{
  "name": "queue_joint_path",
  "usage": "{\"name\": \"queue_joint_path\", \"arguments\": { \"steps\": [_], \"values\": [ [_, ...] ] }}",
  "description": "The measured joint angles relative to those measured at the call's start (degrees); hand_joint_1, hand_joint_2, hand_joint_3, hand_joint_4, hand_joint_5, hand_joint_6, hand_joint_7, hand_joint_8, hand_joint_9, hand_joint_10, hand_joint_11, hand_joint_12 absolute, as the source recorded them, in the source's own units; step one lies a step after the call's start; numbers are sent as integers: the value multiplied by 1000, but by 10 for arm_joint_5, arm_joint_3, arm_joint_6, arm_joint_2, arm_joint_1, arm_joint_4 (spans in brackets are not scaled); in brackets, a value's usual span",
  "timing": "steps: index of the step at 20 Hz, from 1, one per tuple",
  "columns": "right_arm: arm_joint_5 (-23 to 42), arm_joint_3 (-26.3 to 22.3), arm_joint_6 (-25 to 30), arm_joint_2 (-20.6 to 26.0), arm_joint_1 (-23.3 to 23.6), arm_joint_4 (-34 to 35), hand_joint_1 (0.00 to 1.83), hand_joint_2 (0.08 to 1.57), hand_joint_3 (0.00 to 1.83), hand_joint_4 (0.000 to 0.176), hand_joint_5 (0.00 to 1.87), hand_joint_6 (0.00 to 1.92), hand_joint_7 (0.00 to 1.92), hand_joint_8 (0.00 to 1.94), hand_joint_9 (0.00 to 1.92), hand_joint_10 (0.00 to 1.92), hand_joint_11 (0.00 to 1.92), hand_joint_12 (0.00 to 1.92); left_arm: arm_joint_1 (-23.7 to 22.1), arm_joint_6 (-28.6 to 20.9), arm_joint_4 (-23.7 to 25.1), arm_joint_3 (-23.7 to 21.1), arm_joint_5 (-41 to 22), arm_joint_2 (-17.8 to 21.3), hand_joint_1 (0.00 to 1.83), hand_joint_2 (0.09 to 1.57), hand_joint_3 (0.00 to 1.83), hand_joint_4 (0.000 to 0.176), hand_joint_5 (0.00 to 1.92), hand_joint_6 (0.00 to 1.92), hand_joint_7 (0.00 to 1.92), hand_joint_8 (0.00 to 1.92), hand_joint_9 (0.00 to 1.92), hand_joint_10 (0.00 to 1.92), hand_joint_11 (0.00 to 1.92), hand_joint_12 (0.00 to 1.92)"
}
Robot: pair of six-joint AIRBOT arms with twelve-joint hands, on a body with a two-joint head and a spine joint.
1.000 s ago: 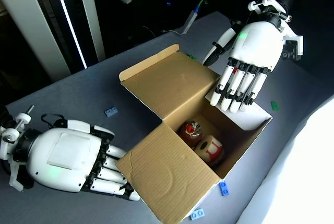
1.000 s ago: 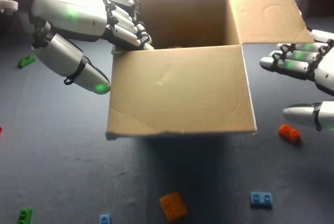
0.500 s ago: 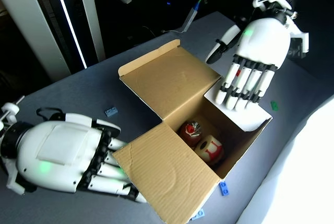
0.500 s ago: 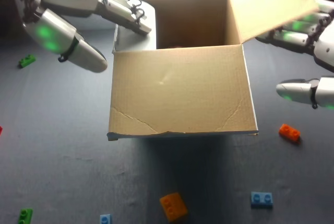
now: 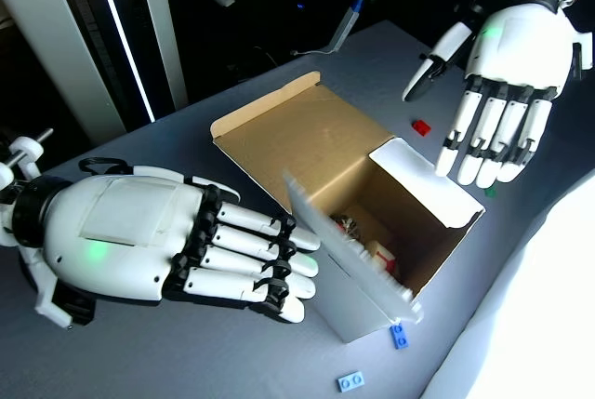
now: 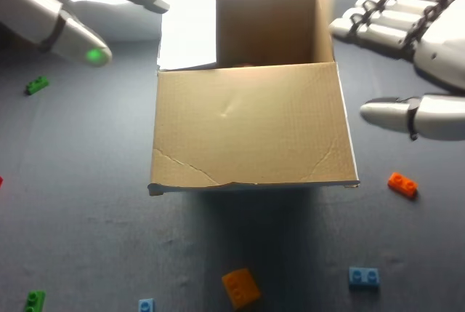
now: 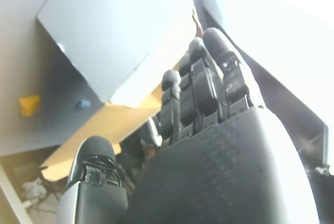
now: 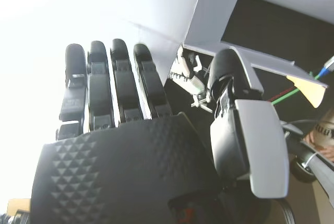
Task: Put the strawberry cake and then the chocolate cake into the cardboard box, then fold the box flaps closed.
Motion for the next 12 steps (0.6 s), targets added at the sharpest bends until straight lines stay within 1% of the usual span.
{"name": "queue_joint_path", "arguments": {
  "steps": [1, 2, 4, 5, 6, 7, 9, 11, 12],
  "values": [
    [-8, 0, 0, -3, 7, 0, 0, 1289, 0, 0, 187, 3, 212, 1, 216, 14, 0, 617, 0, -2, 6, 0, -6, 7, 0, 1201, 1, 21, 252, 3, 235, 2, 289, 2, 0, 1000],
    [-12, 0, -1, -4, 17, 1, 0, 1282, 0, 0, 185, 2, 215, 2, 216, 14, 0, 610, 0, -5, 11, 0, -12, 14, 0, 1205, 3, 16, 257, 5, 244, 5, 297, 5, 0, 1003],
    [-20, 1, 6, -8, 34, 15, 0, 1276, 0, 0, 184, 1, 212, 0, 214, 11, 0, 566, 0, -8, 15, -1, -23, 28, 0, 1201, 1, 22, 254, 3, 245, 5, 309, 10, 0, 1003],
    [-24, 1, 9, -9, 39, 14, 0, 1274, 0, 0, 177, 2, 215, 1, 218, 11, 0, 592, 0, -9, 17, -1, -28, 35, 0, 1198, 0, 28, 250, 1, 236, 1, 301, 5, 0, 1000],
    [-27, 2, 10, -11, 41, 14, 0, 1273, 0, 0, 185, 5, 232, 5, 226, 13, 0, 643, 0, -9, 24, -1, -33, 41, 0, 1201, 1, 28, 252, 2, 237, 1, 298, 4, 0, 998],
    [-30, 3, 10, -16, 41, 16, 0, 1274, 0, 0, 190, 7, 230, 3, 227, 13, 0, 655, 1, -8, 30, -1, -38, 45, 0, 1202, 1, 28, 255, 2, 237, 1, 288, 2, 0, 980],
    [-42, 12, 9, -29, 41, 15, 0, 1274, 0, 0, 181, 2, 228, 2, 226, 12, 0, 655, 13, -1, 31, 1, -54, 49, 0, 1196, 0, 25, 248, 0, 247, 2, 292, 2, 0, 1003],
    [-59, 23, 9, -41, 45, 14, 0, 1270, 0, 0, 169, 0, 225, 0, 221, 8, 0, 618, 29, 4, 28, 3, -66, 50, 0, 1191, 0, 27, 258, 5, 256, 5, 301, 6, 0, 1004],
    [-61, 29, 9, -45, 46, 14, 0, 1265, 0, 0, 174, 2, 230, 1, 228, 9, 0, 657, 34, 7, 31, 3, -70, 52, 0, 1193, 0, 23, 256, 4, 256, 5, 301, 5, 0, 1002]
  ]
}}
